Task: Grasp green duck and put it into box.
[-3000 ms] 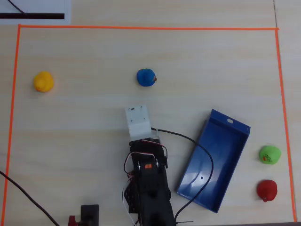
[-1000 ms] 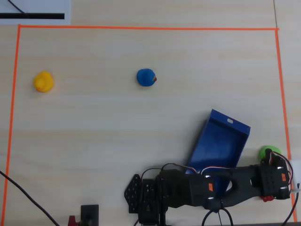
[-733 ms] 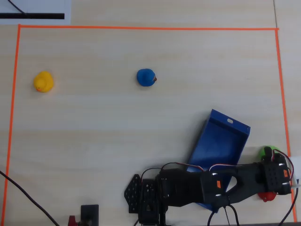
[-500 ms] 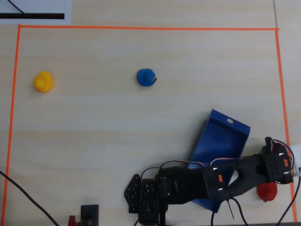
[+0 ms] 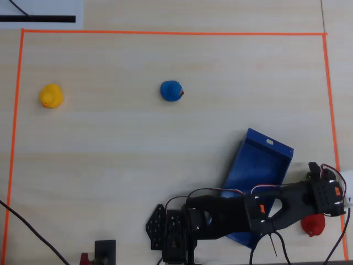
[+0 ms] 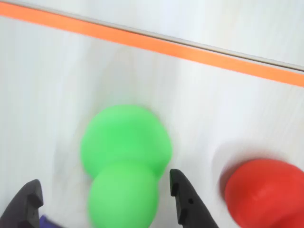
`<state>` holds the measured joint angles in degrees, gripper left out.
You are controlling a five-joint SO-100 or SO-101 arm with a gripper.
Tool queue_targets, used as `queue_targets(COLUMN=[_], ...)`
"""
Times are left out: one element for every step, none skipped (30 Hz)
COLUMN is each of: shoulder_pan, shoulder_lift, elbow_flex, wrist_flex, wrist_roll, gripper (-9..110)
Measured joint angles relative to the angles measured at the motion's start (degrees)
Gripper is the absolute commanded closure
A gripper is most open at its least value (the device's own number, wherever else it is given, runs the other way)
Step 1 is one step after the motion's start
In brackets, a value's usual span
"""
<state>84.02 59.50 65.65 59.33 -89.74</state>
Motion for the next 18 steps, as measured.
queue_targets(shoulder_pan=[0.2,0.3,0.3,0.3,0.4,0.4,0.4,0.4,0.4,0.4,0.4,0.4,0.4,0.4,0.4,0.4,0.4,0.4], shoulder_lift=[-0.7,-1.5,-2.1,-2.6,-2.9,-3.0,-3.0,-3.0,-3.0,-3.0,-3.0,-3.2,-3.5,-3.9,-4.2,-4.4,-4.4,-4.4], elbow_flex=[-0.5,-1.3,-2.0,-2.7,-3.3,-3.6,-3.8,-3.8,-3.8,-3.8,-3.8,-3.9,-4.1,-4.5,-4.7,-4.7,-4.7,-4.7], wrist_flex=[0.0,0.0,0.0,0.0,0.0,0.0,0.0,0.0,0.0,0.0,0.0,0.0,0.0,0.0,0.0,0.0,0.0,0.0], wrist_roll=[0.0,0.1,0.1,0.1,0.0,0.0,0.0,0.0,0.0,0.0,0.0,0.0,0.0,0.0,0.0,0.0,0.0,0.0], gripper=[66,66,66,66,66,66,66,66,66,66,66,66,66,66,66,66,67,68])
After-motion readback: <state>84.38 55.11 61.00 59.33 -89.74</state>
